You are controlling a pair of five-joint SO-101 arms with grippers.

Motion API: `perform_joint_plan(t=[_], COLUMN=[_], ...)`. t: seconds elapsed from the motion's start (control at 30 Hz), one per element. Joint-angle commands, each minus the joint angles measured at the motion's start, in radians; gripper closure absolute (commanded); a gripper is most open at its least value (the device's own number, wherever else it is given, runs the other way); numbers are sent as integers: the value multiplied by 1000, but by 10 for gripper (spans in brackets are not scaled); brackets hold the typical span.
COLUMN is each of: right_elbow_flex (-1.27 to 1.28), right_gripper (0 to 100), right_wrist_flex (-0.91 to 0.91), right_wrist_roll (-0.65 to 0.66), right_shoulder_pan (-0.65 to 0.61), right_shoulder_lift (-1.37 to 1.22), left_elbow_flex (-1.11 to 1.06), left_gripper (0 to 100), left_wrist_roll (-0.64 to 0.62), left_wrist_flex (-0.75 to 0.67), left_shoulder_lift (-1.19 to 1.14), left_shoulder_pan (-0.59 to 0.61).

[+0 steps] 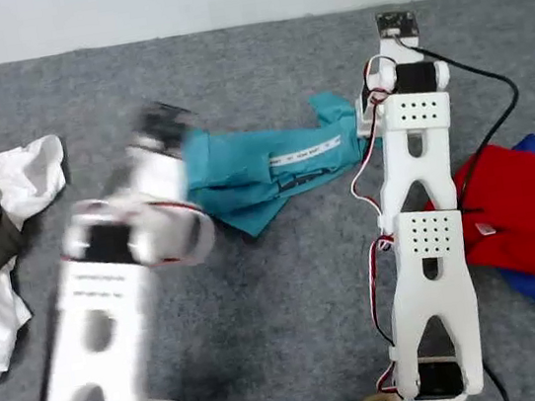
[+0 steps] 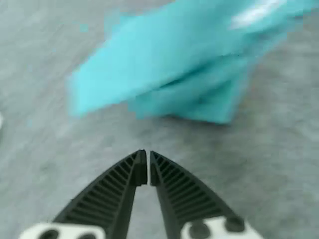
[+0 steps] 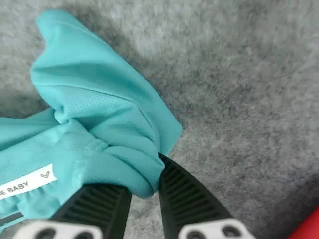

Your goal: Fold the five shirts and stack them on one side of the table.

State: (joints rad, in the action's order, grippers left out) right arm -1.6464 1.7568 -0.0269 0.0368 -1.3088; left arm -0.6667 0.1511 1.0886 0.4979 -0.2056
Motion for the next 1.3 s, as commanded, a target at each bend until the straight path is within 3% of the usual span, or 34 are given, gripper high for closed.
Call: perform_joint_plan(t=[0.0, 0.1, 0.33, 0.53, 1.13, 1.27], right_elbow_flex=[-28, -28, -29, -29, -28, -28], right_gripper=[989, 989, 989, 989, 989, 989], right_wrist_flex=[41, 41, 41, 41, 41, 42], right_wrist_roll=[-11, -11, -11, -9, -9, -9], right_shoulder_pan=[16, 15, 13, 13, 13, 13], right_shoulder_lift=[7, 7, 7, 7, 5, 5], left_elbow_flex=[-74, -58, 116, 398, 621, 711], left_gripper=[887, 837, 837, 837, 840, 919], left_wrist_roll=[-74, -152, -153, -155, -157, -152], left_wrist_flex=[-81, -91, -143, -5, 20, 87], left_shoulder_lift=[-9, -84, -430, -672, -977, -1037], left_shoulder_pan=[-167, -115, -95, -118, -126, -126])
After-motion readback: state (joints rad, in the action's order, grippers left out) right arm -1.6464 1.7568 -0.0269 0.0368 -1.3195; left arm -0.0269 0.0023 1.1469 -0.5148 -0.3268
